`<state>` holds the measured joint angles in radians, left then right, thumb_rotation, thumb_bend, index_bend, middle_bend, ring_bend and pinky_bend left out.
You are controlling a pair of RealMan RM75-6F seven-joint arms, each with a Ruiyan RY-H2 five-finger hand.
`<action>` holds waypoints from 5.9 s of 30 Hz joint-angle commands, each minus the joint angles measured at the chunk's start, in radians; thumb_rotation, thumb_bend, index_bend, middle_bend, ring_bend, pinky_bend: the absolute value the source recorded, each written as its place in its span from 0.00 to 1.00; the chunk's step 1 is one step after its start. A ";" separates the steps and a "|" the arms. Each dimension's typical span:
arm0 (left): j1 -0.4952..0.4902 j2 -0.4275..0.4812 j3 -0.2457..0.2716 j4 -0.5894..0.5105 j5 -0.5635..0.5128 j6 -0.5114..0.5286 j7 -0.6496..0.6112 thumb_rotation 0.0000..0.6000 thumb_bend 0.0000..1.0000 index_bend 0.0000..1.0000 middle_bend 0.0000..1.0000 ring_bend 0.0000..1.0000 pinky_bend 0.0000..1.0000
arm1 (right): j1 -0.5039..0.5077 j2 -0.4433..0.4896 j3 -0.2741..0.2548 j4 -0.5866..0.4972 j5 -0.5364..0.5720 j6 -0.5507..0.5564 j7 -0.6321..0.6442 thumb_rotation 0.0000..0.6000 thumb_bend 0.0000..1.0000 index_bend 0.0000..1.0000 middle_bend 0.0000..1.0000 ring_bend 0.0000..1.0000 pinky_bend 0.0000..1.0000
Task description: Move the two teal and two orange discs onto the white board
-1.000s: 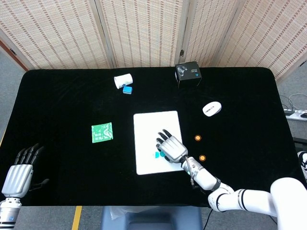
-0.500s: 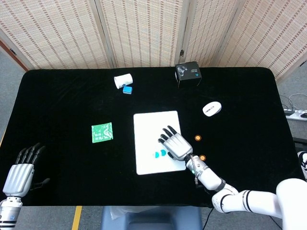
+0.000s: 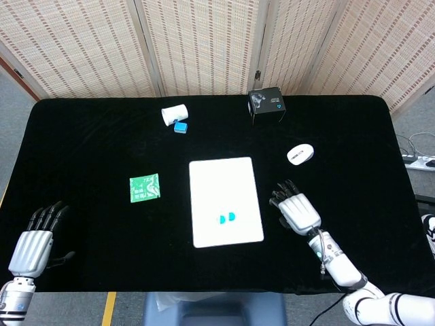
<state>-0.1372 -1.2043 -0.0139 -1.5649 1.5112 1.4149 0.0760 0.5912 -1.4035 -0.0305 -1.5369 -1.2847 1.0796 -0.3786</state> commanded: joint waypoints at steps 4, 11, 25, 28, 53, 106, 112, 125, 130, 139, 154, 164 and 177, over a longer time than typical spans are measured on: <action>0.000 0.004 0.001 -0.009 0.006 0.006 0.005 1.00 0.15 0.05 0.01 0.04 0.00 | -0.042 -0.027 -0.029 0.063 -0.034 0.008 0.035 1.00 0.44 0.36 0.24 0.05 0.00; 0.006 0.008 0.003 -0.007 -0.002 0.009 0.005 1.00 0.15 0.05 0.01 0.04 0.00 | -0.072 -0.067 -0.035 0.134 -0.064 0.016 0.061 1.00 0.44 0.37 0.24 0.05 0.00; 0.005 0.006 0.004 0.002 -0.002 0.007 -0.005 1.00 0.15 0.05 0.01 0.04 0.00 | -0.105 -0.116 -0.027 0.199 -0.108 0.015 0.080 1.00 0.44 0.38 0.23 0.06 0.00; 0.006 0.005 0.005 0.006 -0.003 0.006 -0.007 1.00 0.15 0.05 0.01 0.04 0.00 | -0.107 -0.117 -0.020 0.201 -0.107 0.010 0.076 1.00 0.44 0.39 0.23 0.06 0.00; 0.004 -0.001 0.003 0.019 -0.005 0.003 -0.014 1.00 0.15 0.05 0.01 0.04 0.00 | -0.109 -0.101 0.027 0.174 -0.111 -0.018 0.086 1.00 0.47 0.52 0.26 0.08 0.00; 0.015 -0.005 0.006 0.052 -0.018 -0.003 -0.042 1.00 0.15 0.05 0.01 0.04 0.00 | 0.371 -0.390 0.287 0.359 0.326 -0.243 -0.199 1.00 0.47 0.25 0.21 0.06 0.00; 0.012 -0.004 0.005 0.047 -0.014 -0.004 -0.042 1.00 0.15 0.05 0.01 0.04 0.00 | 0.286 -0.284 0.245 0.262 0.298 -0.171 -0.161 1.00 0.47 0.32 0.21 0.06 0.00; 0.009 0.000 0.011 0.023 0.015 0.011 -0.036 1.00 0.15 0.05 0.01 0.04 0.00 | 0.111 -0.141 0.134 0.224 0.237 -0.106 -0.022 1.00 0.47 0.34 0.22 0.06 0.00; 0.010 0.005 0.015 0.013 0.019 0.012 -0.030 1.00 0.15 0.05 0.01 0.04 0.00 | 0.081 -0.150 0.114 0.274 0.220 -0.122 0.025 1.00 0.47 0.35 0.22 0.06 0.00; 0.010 0.006 0.018 0.009 0.015 0.004 -0.028 1.00 0.15 0.05 0.01 0.04 0.00 | 0.071 -0.187 0.111 0.338 0.182 -0.140 0.053 1.00 0.47 0.37 0.22 0.06 0.00; 0.008 0.006 0.017 0.013 0.010 -0.002 -0.033 1.00 0.15 0.05 0.01 0.04 0.00 | 0.067 -0.222 0.126 0.381 0.154 -0.155 0.044 1.00 0.47 0.38 0.22 0.06 0.00; 0.008 0.008 0.017 0.016 0.008 -0.003 -0.040 1.00 0.15 0.05 0.01 0.04 0.00 | 0.061 -0.239 0.132 0.407 0.145 -0.162 0.042 1.00 0.48 0.40 0.23 0.07 0.00; 0.005 0.007 0.017 0.017 0.004 -0.010 -0.038 1.00 0.15 0.04 0.01 0.04 0.00 | 0.060 -0.257 0.149 0.437 0.136 -0.167 0.050 1.00 0.48 0.52 0.27 0.08 0.00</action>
<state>-0.1319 -1.1974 0.0031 -1.5481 1.5155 1.4054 0.0384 0.6513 -1.6598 0.1179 -1.1001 -1.1488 0.9124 -0.3286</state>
